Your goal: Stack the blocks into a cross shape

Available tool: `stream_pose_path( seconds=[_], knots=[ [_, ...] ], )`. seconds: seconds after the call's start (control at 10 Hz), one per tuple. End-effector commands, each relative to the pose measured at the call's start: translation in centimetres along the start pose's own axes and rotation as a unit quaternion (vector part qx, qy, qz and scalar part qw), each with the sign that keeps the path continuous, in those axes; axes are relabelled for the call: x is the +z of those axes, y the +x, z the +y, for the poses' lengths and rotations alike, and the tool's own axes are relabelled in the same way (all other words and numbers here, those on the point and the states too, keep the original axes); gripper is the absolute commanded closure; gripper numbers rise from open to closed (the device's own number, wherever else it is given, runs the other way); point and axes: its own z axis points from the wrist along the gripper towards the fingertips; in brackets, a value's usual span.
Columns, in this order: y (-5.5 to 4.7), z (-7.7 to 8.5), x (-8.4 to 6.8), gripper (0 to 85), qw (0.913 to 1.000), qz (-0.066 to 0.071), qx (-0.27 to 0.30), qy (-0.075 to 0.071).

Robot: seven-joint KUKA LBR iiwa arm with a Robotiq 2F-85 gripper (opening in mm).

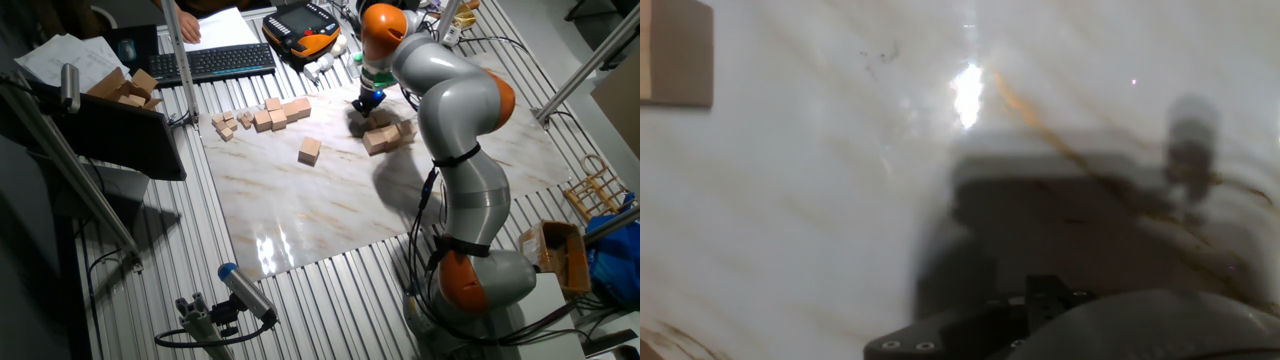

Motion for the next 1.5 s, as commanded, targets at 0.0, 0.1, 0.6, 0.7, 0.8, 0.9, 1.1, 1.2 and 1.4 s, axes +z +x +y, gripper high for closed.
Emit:
stream_pose_path(
  seconds=[0.0, 0.1, 0.6, 0.7, 0.8, 0.9, 1.1, 1.2, 1.4],
  knots=[
    [0.1, -0.1, 0.0, 85.0, 1.0, 0.0, -0.001, 0.001],
    [0.1, -0.2, 0.1, 85.0, 1.0, -0.001, -0.002, -0.002],
    [0.2, 0.3, -0.1, 85.0, 1.0, 0.0, 0.002, -0.002],
    [0.1, 0.8, -0.6, 85.0, 0.9999, 0.003, 0.011, -0.008],
    [0.1, 1.5, -1.1, 85.0, 0.9998, 0.007, 0.019, -0.008],
    [0.0, 2.2, -1.7, 85.0, 0.9995, 0.01, 0.029, -0.008],
    [-0.1, 3.9, -2.7, 85.0, 0.9985, 0.018, 0.05, -0.008],
    [0.0, 4.8, -3.2, 85.0, 0.9975, 0.024, 0.065, -0.008],
    [0.0, 6.0, -3.8, 85.0, 0.9955, 0.036, 0.087, -0.015]
  ],
)
